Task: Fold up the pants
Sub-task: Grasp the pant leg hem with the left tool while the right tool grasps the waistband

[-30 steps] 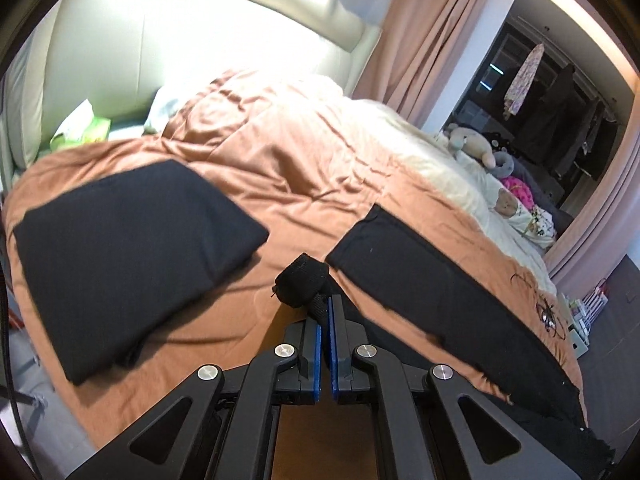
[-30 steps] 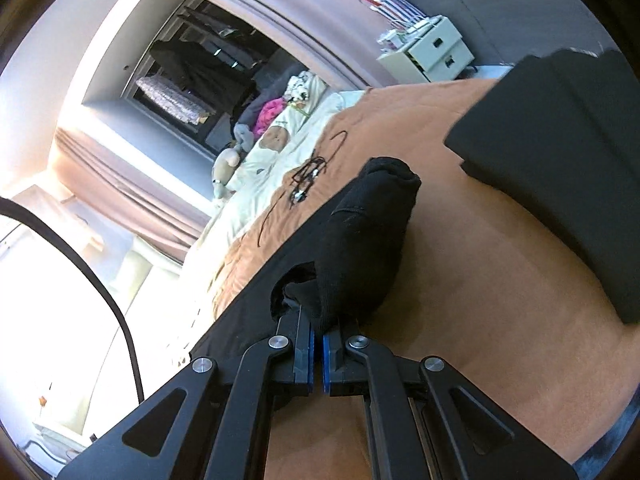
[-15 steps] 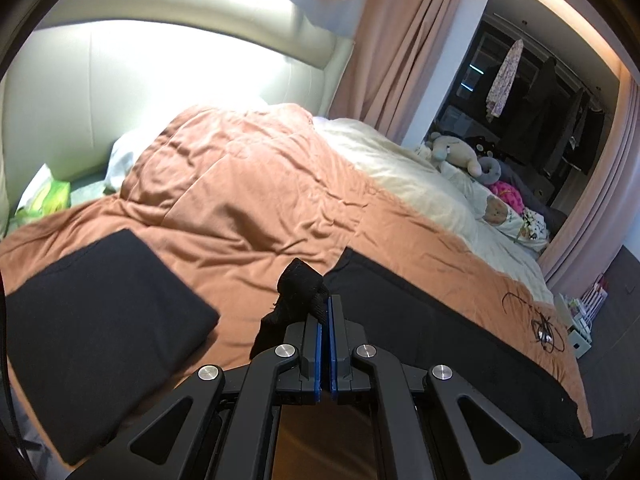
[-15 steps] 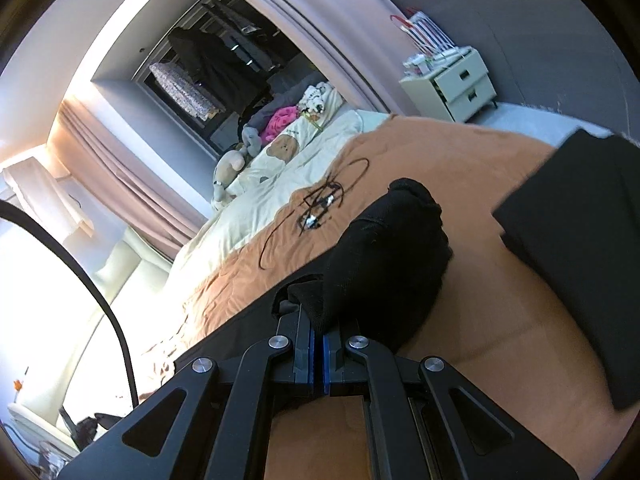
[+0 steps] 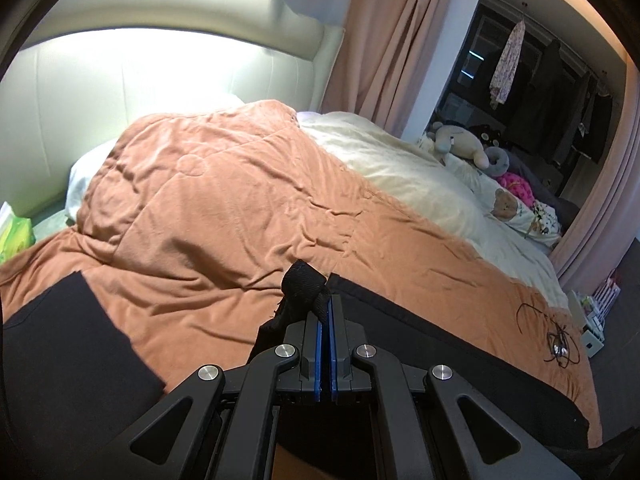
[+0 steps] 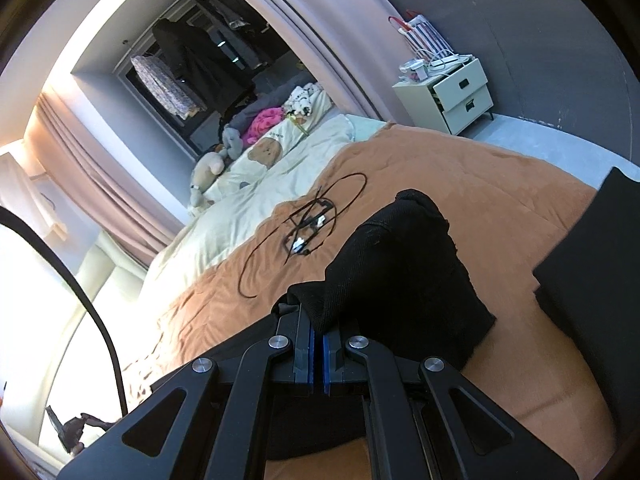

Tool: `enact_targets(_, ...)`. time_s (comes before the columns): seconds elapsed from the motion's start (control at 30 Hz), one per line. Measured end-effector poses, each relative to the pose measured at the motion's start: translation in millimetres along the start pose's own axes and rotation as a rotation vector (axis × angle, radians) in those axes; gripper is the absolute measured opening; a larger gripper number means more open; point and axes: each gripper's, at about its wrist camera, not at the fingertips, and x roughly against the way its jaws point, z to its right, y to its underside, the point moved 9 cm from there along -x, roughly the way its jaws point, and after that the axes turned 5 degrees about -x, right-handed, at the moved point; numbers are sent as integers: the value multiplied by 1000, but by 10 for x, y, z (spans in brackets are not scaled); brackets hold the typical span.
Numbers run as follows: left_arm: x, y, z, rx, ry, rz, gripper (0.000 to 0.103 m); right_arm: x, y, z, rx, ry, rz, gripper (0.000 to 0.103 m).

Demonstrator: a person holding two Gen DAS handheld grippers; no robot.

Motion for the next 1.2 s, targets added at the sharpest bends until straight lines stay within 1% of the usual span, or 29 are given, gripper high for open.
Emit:
enact_targets(0.23, -593, -104, 188, -7, -8, -39, 3, -510, -126, -100, -42, 37, -11, 0)
enact_targets(0.33, -861, -106, 248, -15, -26, -59, 3, -728, -140, -145, -24, 71, -16, 0)
enact_targets(0.67, -1669, -84, 368, -47, -78, -137, 3, -1308, -296, -320, 54, 126, -58, 0)
enact_targets(0.93, -2222, -32, 431, -64, -113, -180, 3, -1782, -385, -277, 78, 165, -84, 0)
enact_targets(1.07, -2522, 19, 471, -91, -140, -213, 3, -2022, -402, -250, 84, 189, -97, 0)
enact_targets(1.2, -2772, 100, 426, -80, -163, -243, 3, -2249, -392, -241, 89, 206, -101, 0)
